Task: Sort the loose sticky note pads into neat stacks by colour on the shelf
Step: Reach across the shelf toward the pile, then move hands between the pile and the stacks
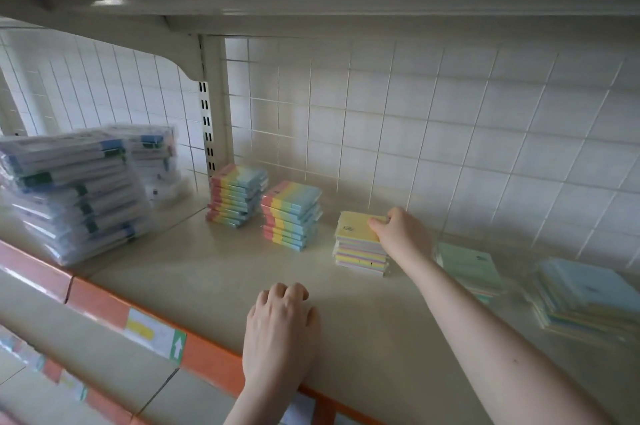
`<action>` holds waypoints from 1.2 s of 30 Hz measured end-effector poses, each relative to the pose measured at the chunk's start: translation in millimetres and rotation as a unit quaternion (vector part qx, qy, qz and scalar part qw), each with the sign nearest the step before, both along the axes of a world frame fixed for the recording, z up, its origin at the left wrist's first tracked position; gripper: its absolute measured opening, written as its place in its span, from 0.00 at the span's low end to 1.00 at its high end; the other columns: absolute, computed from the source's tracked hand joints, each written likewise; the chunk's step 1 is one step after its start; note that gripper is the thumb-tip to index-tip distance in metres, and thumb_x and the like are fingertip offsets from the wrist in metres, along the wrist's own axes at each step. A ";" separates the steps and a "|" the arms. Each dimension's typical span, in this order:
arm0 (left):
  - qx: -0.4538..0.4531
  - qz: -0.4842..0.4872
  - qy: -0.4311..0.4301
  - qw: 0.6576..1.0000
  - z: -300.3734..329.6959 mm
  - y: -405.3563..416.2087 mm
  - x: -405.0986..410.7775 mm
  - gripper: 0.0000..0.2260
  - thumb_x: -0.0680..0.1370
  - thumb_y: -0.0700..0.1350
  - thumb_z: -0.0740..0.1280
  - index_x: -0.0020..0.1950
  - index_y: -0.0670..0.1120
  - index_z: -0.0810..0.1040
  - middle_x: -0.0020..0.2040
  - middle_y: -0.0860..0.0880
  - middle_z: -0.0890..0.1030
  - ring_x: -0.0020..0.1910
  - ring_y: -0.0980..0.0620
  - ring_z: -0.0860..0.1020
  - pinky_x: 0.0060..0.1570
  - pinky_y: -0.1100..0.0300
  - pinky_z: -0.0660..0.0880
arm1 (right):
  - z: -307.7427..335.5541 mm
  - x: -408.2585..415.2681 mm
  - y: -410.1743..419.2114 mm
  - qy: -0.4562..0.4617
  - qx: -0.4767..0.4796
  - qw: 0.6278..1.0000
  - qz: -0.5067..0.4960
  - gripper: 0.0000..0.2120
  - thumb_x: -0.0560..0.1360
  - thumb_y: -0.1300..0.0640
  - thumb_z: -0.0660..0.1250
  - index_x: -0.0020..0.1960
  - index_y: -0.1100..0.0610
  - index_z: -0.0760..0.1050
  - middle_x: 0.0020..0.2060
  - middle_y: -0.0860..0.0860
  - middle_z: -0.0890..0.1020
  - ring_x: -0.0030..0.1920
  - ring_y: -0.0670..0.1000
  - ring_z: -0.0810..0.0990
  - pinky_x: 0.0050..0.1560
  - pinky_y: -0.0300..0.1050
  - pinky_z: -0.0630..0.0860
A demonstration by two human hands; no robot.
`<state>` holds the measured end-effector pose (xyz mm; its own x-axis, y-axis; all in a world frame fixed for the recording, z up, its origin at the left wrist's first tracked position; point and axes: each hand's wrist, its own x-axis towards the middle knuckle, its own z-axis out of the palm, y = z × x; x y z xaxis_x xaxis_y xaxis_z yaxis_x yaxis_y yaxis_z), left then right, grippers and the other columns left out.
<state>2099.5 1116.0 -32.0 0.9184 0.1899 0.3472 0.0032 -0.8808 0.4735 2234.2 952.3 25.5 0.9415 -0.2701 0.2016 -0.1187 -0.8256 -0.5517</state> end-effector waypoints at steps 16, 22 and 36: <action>-0.052 -0.022 0.002 0.998 -1.1 -19.4 -2.3 0.12 0.74 0.46 0.69 0.57 0.48 0.79 0.55 0.44 0.79 0.57 0.41 0.73 0.56 0.51 0.69 | -22.8 -145.8 -135.5 -0.243 -0.299 0.921 -0.055 0.10 0.65 0.57 0.76 0.42 0.58 0.78 0.35 0.56 0.78 0.37 0.61 0.79 0.37 0.51 0.75; -0.062 -0.133 -0.032 0.989 7.0 -120.6 -29.1 0.13 0.74 0.46 0.69 0.57 0.47 0.79 0.56 0.45 0.78 0.57 0.41 0.73 0.56 0.52 0.69 | -39.9 -207.1 -221.7 -0.227 -0.281 0.926 -0.112 0.10 0.64 0.58 0.77 0.42 0.58 0.79 0.34 0.57 0.79 0.36 0.62 0.80 0.36 0.52 0.77; -0.035 -0.211 -0.055 0.975 18.8 -361.0 -155.8 0.14 0.73 0.47 0.71 0.58 0.45 0.79 0.58 0.44 0.78 0.58 0.40 0.74 0.56 0.49 0.69 | -51.2 -404.2 -479.2 -0.203 -0.251 0.919 -0.228 0.14 0.65 0.61 0.77 0.49 0.64 0.80 0.39 0.61 0.81 0.39 0.64 0.81 0.40 0.55 0.78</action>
<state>1943.6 755.1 -13.2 0.8784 -0.1696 0.4469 -0.4058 -0.7585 0.5098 1830.0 473.2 -25.7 0.5727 -0.3955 0.7180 -0.3843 -0.9032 -0.1910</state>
